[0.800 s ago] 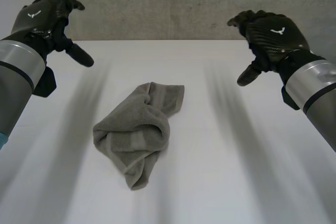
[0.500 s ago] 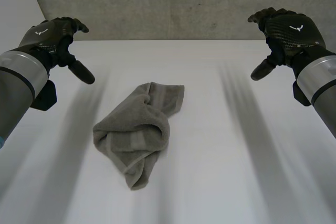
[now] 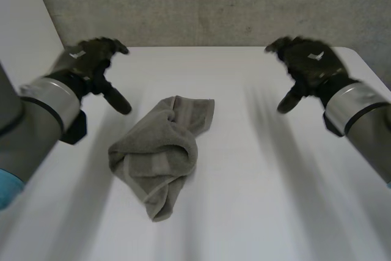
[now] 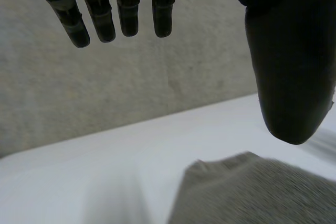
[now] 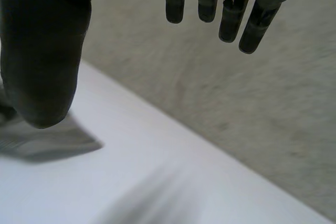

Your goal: Fold the towel.

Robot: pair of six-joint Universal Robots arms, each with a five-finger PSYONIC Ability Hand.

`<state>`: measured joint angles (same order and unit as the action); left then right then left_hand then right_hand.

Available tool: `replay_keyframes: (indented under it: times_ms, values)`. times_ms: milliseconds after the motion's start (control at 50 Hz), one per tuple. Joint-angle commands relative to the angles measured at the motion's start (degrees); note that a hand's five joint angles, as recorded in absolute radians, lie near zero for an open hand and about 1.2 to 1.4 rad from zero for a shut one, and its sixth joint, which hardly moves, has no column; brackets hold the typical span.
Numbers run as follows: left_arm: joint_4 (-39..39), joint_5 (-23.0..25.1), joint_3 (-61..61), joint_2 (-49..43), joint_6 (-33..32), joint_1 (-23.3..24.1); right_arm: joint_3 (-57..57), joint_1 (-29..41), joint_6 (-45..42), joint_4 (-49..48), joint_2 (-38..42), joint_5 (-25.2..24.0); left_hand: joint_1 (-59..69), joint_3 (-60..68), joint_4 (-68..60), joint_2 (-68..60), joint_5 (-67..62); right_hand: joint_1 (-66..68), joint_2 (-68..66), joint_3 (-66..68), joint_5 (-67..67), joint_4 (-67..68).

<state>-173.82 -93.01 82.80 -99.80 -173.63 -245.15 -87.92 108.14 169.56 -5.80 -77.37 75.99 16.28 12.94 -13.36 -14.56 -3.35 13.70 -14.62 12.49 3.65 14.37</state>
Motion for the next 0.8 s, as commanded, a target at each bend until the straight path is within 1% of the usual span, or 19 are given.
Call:
replay_keyframes:
  times_ms: [20, 40, 60, 140, 180, 220, 240, 260, 280, 300, 320, 340, 360, 420, 560, 620, 720, 780, 800]
  values:
    - [-4.25, -0.16, 2.37, -5.85, -0.13, 4.24, -0.59, 0.93, -4.67, -0.35, 10.38, -7.78, -4.05, -2.94, 3.36, 2.33, 1.11, -3.7, 4.62, -2.49, -3.65, -4.37]
    - [-5.12, -0.16, 2.8, -7.24, -0.13, 5.2, -0.59, 0.93, -4.67, -0.35, 10.4, -7.79, -4.38, -2.94, 3.36, 2.66, 1.45, -3.7, 4.62, -2.49, -3.65, -4.37]
    - [-5.74, -0.24, 3.16, -8.73, -0.3, 6.08, -0.24, 1.02, -4.93, -0.53, 12.31, -8.14, -4.72, -2.94, 3.36, 3.0, 1.78, -3.7, 4.62, -2.49, -3.65, -4.37]
    - [-6.97, -0.25, 3.33, -11.63, -1.35, 7.22, 1.08, 1.73, -4.32, -1.76, 15.5, -8.32, -5.06, -2.94, 3.36, 3.34, 2.12, -3.7, 4.62, -2.49, -3.65, -4.37]
    - [-7.42, -0.33, 3.42, -12.79, -2.41, 7.49, 3.01, 3.65, -3.97, -4.47, 17.42, -8.32, -4.39, -2.94, 3.36, 2.67, 1.45, -3.7, 4.62, -2.49, -3.65, -4.37]
    - [-8.03, -0.6, 3.42, -14.19, -5.04, 7.84, 3.89, 4.44, -3.88, -5.87, 18.04, -8.14, -1.71, -2.94, 3.36, -0.01, -1.23, -3.7, 4.62, -2.49, -3.65, -4.37]
    - [-8.03, -0.6, 3.42, -14.2, -5.05, 7.84, 3.9, 4.45, -3.88, -5.89, 18.05, -8.14, -1.7, -2.94, 3.36, -0.03, -1.24, -3.7, 4.62, -2.49, -3.65, -4.37]
    - [-8.12, -0.68, 3.42, -14.81, -6.62, 8.1, 5.29, 5.15, -3.71, -7.72, 19.18, -7.79, 5.8, -2.94, 3.36, -7.52, -8.74, -3.7, 4.62, -2.49, -3.65, -4.37]
    - [-8.12, -0.69, 3.42, -14.81, -6.63, 8.11, 5.3, 5.15, -3.71, -7.73, 19.19, -7.79, 5.87, -2.94, 3.36, -7.59, -8.81, -3.7, 4.62, -2.49, -3.65, -4.37]
    - [-8.12, -0.69, 3.42, -15.07, -7.85, 8.11, 7.39, 6.02, -2.92, -8.69, 21.1, -7.53, 36.18, -2.94, 3.36, -37.9, -39.12, -3.7, 4.62, -2.49, -3.65, -4.37]
    - [-8.21, -0.6, 3.6, -14.99, -8.12, 8.11, 10.11, 7.34, -2.22, -8.79, 23.47, -7.53, 60.97, -2.94, 3.36, -62.69, -63.9, -3.7, 4.62, -2.49, -3.65, -4.37]
    - [-8.21, -0.6, 3.6, -14.99, -8.13, 8.11, 10.14, 7.35, -2.21, -8.79, 23.5, -7.53, 61.21, -2.94, 3.36, -62.93, -64.15, -3.7, 4.62, -2.49, -3.65, -4.37]
    - [-8.29, -0.51, 3.95, -14.73, -8.21, 8.11, 12.66, 8.48, -1.78, -8.44, 25.24, -7.61, 63.69, -2.94, 3.36, -65.41, -66.63, -3.7, 4.62, -2.49, -3.65, -4.37]
    - [-8.73, -0.51, 4.91, -14.11, -8.65, 7.84, 16.01, 9.72, -1.77, -7.04, 27.53, -7.62, 63.72, -2.94, 3.36, -65.44, -66.65, -3.7, 4.62, -2.49, -3.65, -4.37]
    - [-10.4, 0.02, 9.22, -11.21, -8.74, 7.4, 18.05, 10.78, -1.77, -5.54, 28.77, -7.44, 63.72, -2.94, 3.36, -65.44, -66.65, -3.7, 4.62, -2.49, -3.65, -4.37]
    - [-13.64, 1.15, 11.24, -9.28, -8.83, 7.58, 17.35, 11.3, -1.77, -5.36, 28.24, -7.44, 63.72, -2.94, 3.36, -65.44, -66.65, -3.7, 4.62, -2.49, -3.65, -4.37]
    - [-15.94, 2.3, 10.46, -8.83, -8.83, 7.58, 14.27, 10.43, -1.77, -5.27, 25.87, -7.53, 63.72, -2.94, 3.36, -65.44, -66.65, -3.7, 4.62, -2.49, -3.65, -4.37]
    - [-16.64, 2.39, 8.62, -9.62, -8.92, 7.67, 11.72, 8.23, -2.21, -5.36, 23.23, -7.53, 63.72, -2.94, 3.36, -65.44, -66.65, -3.7, 4.62, -2.49, -3.65, -4.37]
    - [-16.82, 2.39, 7.3, -9.89, -9.18, 8.01, 10.41, 6.23, -2.21, -5.36, 21.49, -7.53, 63.72, -2.94, 3.36, -65.44, -66.65, -3.7, 4.62, -2.49, -3.65, -4.37]
